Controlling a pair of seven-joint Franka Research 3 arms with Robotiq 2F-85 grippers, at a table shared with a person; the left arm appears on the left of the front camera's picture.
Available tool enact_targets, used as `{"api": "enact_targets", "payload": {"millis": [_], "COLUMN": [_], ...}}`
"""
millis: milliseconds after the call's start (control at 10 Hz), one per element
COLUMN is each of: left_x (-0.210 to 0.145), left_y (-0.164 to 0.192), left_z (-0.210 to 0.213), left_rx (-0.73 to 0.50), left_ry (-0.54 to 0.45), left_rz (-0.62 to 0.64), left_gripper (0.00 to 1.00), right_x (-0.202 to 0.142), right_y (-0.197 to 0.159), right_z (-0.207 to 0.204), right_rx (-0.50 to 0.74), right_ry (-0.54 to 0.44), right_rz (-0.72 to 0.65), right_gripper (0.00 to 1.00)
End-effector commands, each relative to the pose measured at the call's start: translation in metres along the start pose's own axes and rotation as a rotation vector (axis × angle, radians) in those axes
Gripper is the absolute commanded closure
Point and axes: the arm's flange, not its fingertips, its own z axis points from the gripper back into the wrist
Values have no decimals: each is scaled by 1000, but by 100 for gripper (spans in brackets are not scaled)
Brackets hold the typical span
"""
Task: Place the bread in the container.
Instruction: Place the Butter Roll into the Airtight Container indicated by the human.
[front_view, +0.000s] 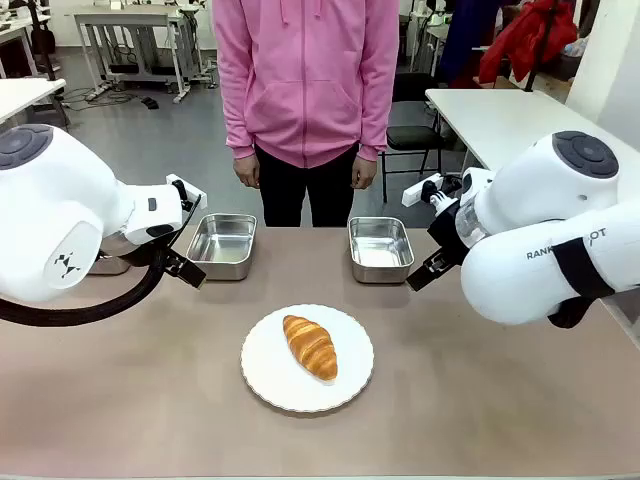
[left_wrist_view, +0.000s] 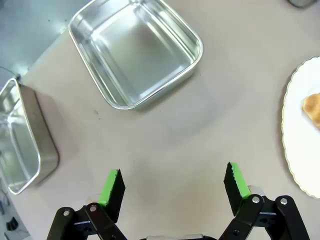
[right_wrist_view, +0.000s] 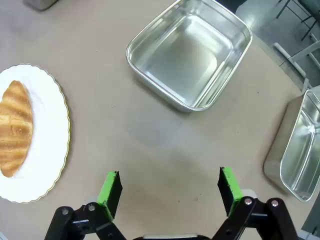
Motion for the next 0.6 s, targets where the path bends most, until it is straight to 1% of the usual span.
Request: {"api": "enact_targets", "payload": {"millis": [0, 500], "left_x": [0, 0], "left_y": [0, 0], "left_z": [0, 0], "left_rx": [0, 0], "left_ry": [0, 0], "left_rz": [0, 0], "left_gripper": [0, 0], "right_x": [0, 0], "right_y": [0, 0], "right_z": [0, 0], "right_rx": [0, 0], "right_ry": [0, 0], "right_rz": [0, 0], "right_gripper": [0, 0]}}
